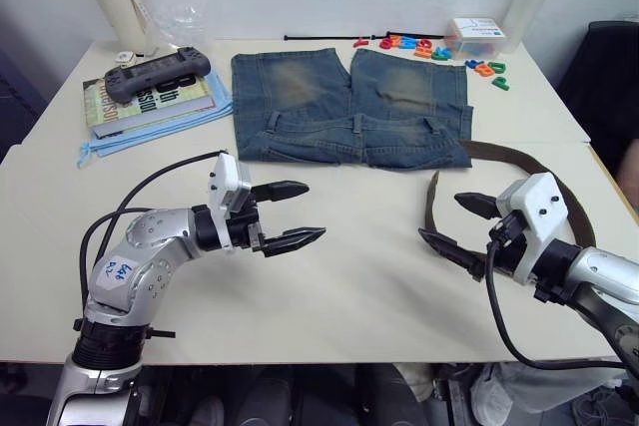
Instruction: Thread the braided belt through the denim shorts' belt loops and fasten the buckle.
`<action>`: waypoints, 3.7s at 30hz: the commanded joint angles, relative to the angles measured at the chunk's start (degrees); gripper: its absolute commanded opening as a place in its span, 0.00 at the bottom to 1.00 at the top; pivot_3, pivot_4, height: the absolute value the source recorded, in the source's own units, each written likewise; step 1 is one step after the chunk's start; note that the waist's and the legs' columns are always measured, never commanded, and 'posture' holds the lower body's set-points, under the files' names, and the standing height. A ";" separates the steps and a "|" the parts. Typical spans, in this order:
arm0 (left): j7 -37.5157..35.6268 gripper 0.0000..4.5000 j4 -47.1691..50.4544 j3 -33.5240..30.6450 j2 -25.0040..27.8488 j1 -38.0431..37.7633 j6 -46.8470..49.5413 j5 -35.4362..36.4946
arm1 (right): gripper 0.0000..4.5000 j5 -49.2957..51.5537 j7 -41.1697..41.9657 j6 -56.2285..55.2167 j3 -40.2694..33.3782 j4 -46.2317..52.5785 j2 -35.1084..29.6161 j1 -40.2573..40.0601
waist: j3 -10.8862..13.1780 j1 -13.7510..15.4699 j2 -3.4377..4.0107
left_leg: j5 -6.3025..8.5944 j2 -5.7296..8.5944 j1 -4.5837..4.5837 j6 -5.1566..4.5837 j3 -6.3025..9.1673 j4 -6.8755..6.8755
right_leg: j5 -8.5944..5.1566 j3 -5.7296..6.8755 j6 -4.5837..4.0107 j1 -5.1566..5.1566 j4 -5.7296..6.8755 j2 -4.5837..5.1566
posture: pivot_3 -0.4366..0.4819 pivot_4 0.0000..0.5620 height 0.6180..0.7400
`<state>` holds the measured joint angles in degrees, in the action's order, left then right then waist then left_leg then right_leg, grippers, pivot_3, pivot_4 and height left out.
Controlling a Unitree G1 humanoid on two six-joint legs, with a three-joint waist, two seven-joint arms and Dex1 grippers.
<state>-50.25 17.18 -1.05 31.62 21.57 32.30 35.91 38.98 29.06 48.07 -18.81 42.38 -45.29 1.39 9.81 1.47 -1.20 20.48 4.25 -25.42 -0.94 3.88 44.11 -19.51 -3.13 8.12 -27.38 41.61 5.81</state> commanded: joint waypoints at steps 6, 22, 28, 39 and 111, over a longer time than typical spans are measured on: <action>0.90 1.00 1.16 -0.57 -0.81 0.40 -0.54 0.43 | 0.99 -1.31 -1.85 -0.25 0.76 -0.19 0.18 1.17 | 0.00 0.01 0.00 | 0.00 0.00 0.00 0.00 0.01 0.00 | 0.00 0.01 0.00 0.00 0.00 0.00 | 0.48 0.27 0.30; 1.09 1.00 1.24 -0.61 -1.16 0.14 -0.52 0.24 | 0.99 -9.19 -16.50 13.97 12.78 -7.91 8.38 9.34 | 0.02 -0.10 0.03 | -0.21 0.02 -0.06 0.37 0.05 -0.04 | 0.00 0.03 -0.03 -0.08 0.01 0.00 | 0.48 0.27 0.30; 1.26 1.00 1.37 -0.53 -1.36 0.11 -0.42 0.36 | 0.99 -11.98 -21.42 18.75 13.14 -11.18 13.28 12.75 | 0.01 -0.12 0.03 | -0.21 0.03 -0.07 0.38 0.08 -0.04 | -0.01 0.05 -0.03 -0.08 0.03 0.00 | 0.48 0.27 0.30; 1.56 1.00 1.38 -0.32 -1.69 0.08 -0.52 0.27 | 0.11 -13.98 -21.85 19.02 11.15 -12.51 15.47 14.88 | 0.01 -0.17 0.03 | -0.22 0.06 -0.06 0.39 0.08 -0.03 | -0.01 0.06 -0.05 -0.13 0.12 -0.01 | 0.48 0.27 0.30; -16.47 0.01 -6.36 4.47 2.93 8.05 11.46 5.20 | 0.00 6.15 27.57 7.80 21.32 -4.69 -11.27 25.37 | 0.15 -0.05 0.17 | -0.14 0.10 -0.15 0.31 0.28 -0.15 | -0.04 1.16 -0.17 -0.04 -0.26 0.70 | 0.48 0.27 0.30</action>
<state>-67.54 10.31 4.11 34.94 28.64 43.26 40.32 44.42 57.35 56.35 3.86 36.70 -57.28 25.60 9.96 1.43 -1.03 20.34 4.36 -25.58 -0.63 4.15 43.97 -19.56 -1.98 7.95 -27.42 41.34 6.51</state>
